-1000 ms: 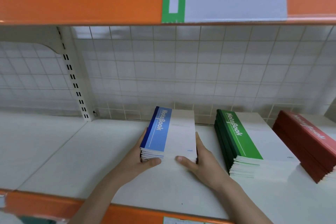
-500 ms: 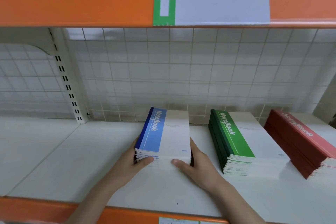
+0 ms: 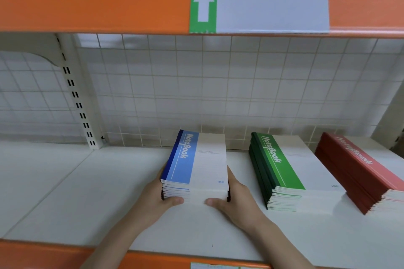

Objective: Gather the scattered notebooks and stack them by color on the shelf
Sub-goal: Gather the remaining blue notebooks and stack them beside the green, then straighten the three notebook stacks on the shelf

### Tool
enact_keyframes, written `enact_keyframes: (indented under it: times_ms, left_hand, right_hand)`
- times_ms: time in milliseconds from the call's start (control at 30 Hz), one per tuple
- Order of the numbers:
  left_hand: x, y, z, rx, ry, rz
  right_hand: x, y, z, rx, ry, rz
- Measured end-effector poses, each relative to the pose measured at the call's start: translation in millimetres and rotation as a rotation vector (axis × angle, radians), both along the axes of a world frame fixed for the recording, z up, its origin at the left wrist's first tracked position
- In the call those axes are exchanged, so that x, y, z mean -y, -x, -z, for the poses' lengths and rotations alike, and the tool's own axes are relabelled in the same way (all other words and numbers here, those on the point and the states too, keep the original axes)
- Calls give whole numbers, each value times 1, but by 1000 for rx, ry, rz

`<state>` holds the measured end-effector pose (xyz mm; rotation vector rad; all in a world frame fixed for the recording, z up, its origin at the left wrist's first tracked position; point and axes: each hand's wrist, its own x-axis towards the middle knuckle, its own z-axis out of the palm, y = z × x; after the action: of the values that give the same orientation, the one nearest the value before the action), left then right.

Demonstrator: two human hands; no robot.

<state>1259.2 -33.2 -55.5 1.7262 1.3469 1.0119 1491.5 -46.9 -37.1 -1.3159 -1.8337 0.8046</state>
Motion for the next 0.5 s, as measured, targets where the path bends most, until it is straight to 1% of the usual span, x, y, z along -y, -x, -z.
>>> enact_keyframes:
  times_ms: [267, 433, 500]
  left_hand:
    - [-3, 1, 4, -8, 2, 14]
    - [-5, 2, 5, 18, -6, 45]
    - [-5, 3, 5, 54, -11, 74]
  right_hand:
    - [0, -1, -1, 59, -2, 11]
    - [1, 0, -1, 77, 6, 18]
    - [1, -1, -2, 83, 26, 22]
